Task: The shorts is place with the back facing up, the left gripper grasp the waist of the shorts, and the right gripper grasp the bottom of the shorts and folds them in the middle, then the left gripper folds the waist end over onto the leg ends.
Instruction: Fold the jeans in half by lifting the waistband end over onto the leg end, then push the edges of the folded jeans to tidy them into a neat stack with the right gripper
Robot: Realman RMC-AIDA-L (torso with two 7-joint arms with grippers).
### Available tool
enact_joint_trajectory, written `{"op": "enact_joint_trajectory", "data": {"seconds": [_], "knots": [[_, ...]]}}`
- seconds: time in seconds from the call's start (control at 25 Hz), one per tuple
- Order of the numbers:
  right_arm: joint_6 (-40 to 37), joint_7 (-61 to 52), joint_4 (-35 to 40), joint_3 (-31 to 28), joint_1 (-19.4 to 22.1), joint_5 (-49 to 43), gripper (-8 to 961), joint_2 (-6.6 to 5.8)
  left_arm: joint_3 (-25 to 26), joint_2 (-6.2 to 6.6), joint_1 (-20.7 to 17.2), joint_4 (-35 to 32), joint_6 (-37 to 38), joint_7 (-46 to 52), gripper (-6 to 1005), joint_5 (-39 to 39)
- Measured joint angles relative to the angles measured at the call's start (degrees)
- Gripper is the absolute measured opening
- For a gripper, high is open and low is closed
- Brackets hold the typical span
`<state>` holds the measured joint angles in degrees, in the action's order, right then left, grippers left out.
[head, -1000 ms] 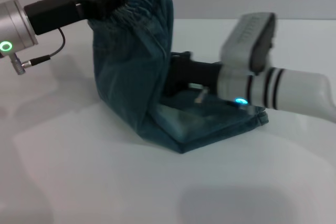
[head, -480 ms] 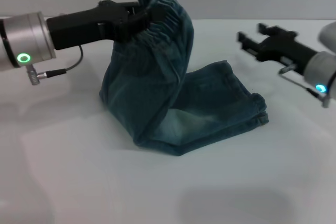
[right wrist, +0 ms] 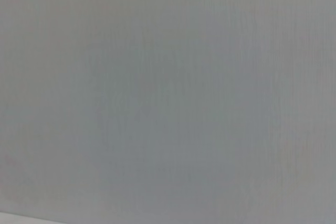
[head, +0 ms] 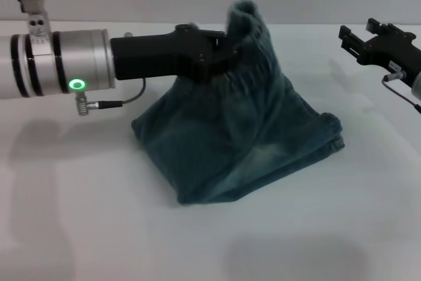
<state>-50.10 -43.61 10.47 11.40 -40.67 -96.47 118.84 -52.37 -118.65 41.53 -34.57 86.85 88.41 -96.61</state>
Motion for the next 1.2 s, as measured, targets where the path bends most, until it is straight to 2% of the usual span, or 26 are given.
{"op": "enact_joint_trajectory", "data": {"seconds": [0.12, 0.48, 0.64, 0.68, 0.8, 0.88, 0.96, 1.04, 1.08, 1.12, 1.2], "knots": [[0.1, 0.4, -0.1, -0.1, -0.1, 0.4, 593, -0.01, -2.7, 0.08, -0.1, 0.2, -1.2, 0.0, 96, 2.3], [0.1, 0.8, -0.7, -0.2, 0.0, 1.2, 592, 0.04, -2.4, 0.24, -0.9, -0.1, -1.6, -0.1, 439, 3.9], [-0.3, 0.8, -0.7, -0.1, 0.0, 1.3, 592, -0.01, -1.9, 0.39, -2.5, 0.1, -2.0, -2.0, 590, 7.3], [-0.6, 0.8, -0.7, -0.1, 0.0, 1.3, 592, -0.04, -1.0, 0.38, -5.4, 0.3, -2.7, -5.7, 625, 12.4], [-3.4, -0.7, -0.3, 0.6, 0.2, 1.1, 593, -0.31, -0.6, 0.35, -7.4, 0.4, -3.0, -8.5, 732, 15.9], [-6.3, -3.8, 0.7, 2.3, 0.3, 0.6, 593, -0.66, -0.2, 0.29, -12.1, 1.4, -3.4, -15.3, 778, 24.3], [-10.0, -9.4, 2.9, 5.9, 0.7, 0.2, 593, -1.0, -0.1, 0.12, -16.2, 4.7, -2.8, -23.9, 797, 33.9], [-13.9, -14.8, 5.9, 10.2, 1.1, 0.1, 593, -1.2, -0.1, 0.12, -16.2, 4.7, -2.8, -23.9, 816, 33.9], [-16.2, -17.9, 7.7, 12.7, 1.4, 0.1, 593, -1.35, -0.1, 0.11, -18.4, 8.9, -0.5, -30.0, 826, 42.0], [-18.5, -21.2, 9.6, 15.7, 1.6, 0.1, 593, -1.55, -0.1, 0.25, -19.4, 11.9, 1.5, -33.0, 826, 46.2], [-22.7, -27.2, 13.0, 21.2, 2.0, 0.1, 593, -2.22, 0.0, 0.36, -20.1, 13.4, 2.7, -34.4, 826, 48.4]]}}
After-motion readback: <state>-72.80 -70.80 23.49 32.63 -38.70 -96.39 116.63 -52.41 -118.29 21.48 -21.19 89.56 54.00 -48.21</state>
